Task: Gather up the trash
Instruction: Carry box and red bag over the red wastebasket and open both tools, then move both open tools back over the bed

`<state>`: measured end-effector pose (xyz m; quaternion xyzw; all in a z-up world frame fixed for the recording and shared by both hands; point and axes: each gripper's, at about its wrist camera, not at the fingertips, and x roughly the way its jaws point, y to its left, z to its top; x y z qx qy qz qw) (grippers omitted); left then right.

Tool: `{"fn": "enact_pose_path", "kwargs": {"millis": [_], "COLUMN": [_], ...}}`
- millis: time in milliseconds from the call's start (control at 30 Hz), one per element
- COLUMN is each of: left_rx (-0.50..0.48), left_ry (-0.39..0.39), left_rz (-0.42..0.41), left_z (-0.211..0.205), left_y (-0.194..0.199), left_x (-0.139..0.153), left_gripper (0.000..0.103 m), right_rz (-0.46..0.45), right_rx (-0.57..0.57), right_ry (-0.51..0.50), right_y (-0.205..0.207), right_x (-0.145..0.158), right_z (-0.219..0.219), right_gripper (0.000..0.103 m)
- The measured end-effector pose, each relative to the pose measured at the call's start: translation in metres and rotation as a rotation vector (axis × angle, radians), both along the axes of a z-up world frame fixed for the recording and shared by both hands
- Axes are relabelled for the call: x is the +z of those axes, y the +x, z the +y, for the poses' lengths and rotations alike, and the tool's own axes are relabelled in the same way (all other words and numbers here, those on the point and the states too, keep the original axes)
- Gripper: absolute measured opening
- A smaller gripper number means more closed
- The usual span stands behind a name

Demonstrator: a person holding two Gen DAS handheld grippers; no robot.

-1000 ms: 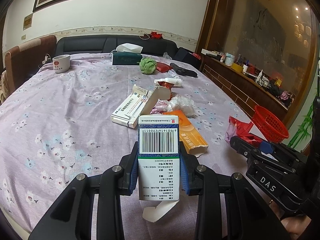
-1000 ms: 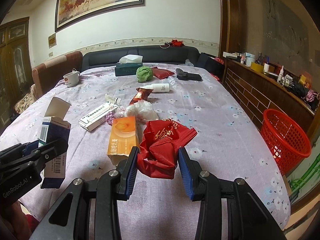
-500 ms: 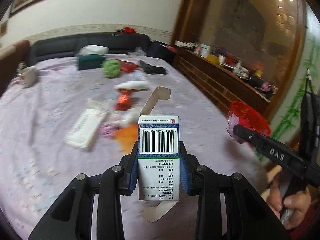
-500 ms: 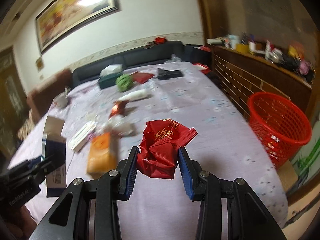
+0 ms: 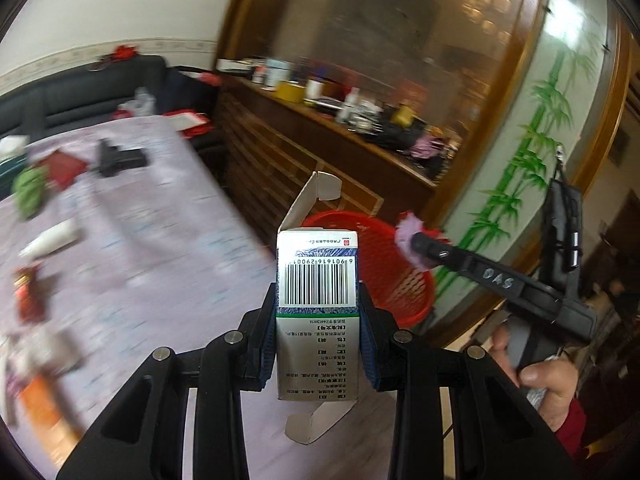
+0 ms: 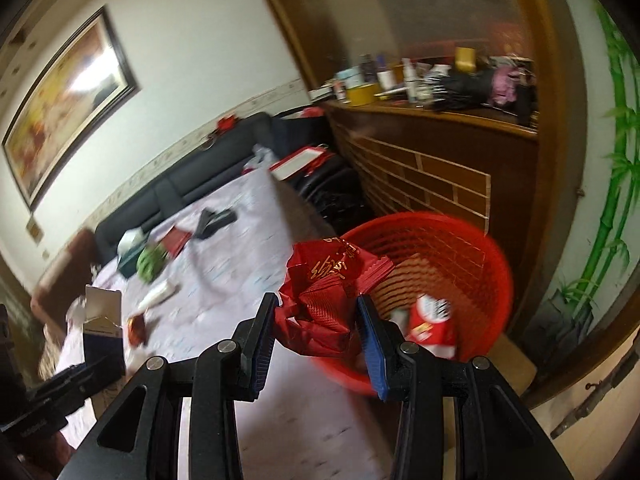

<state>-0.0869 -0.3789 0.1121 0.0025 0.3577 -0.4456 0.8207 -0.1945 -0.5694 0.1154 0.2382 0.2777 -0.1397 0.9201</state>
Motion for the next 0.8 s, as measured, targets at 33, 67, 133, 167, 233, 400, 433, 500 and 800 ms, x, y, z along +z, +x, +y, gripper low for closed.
{"fn": "enact_pose_path", "kwargs": {"millis": [33,67,133,167,233,400,433,500,800], "left_rx": [-0.023,-0.039,-0.057,-0.06,-0.071,-0.041,-0.039,-0.016,0.033], "left_ry": [-0.006,-0.011,-0.01,-0.01,-0.017,-0.016,-0.013,-0.016,0.038], "left_rz": [0.017,0.03,0.047,0.055,0.077,0.111,0.112,0.102,-0.006], "left_z": [-0.018,-0.031,-0.059,-0.068,-0.089,-0.097,-0.093,-0.077,-0.002], "left_y": [0.004,0.006,0.013,0.017,0.026,0.039,0.04,0.038,0.003], "left_x": [-0.001,-0.002,-0.007,-0.01,-0.017,-0.027,-0.027,-0.025,-0.013], "left_gripper": [0.033,0.033,0.033,0.033,0.035,0.059,0.059,0.06,0.072], "right_rz": [0.003,0.005,0.007,0.009,0.014,0.037,0.043,0.038,0.021], "right_rx": [-0.012,-0.02,-0.03,-0.041,-0.059,-0.078,-0.081,-0.082,-0.048], "right_ry": [0.009,0.019,0.043,0.049,0.054,0.066,0.068,0.07,-0.038], "right_y": [0.0,0.001,0.004,0.006,0.01,0.022,0.022,0.02,0.007], "right_x": [0.0,-0.001,-0.002,-0.003,-0.005,-0.013,-0.015,-0.015,0.0], "right_z": [-0.011,-0.019,-0.037,-0.043,-0.055,-0.076,-0.079,-0.08,-0.023], "right_gripper": [0.043,0.043,0.043,0.043,0.044,0.054,0.056,0.056,0.062]}}
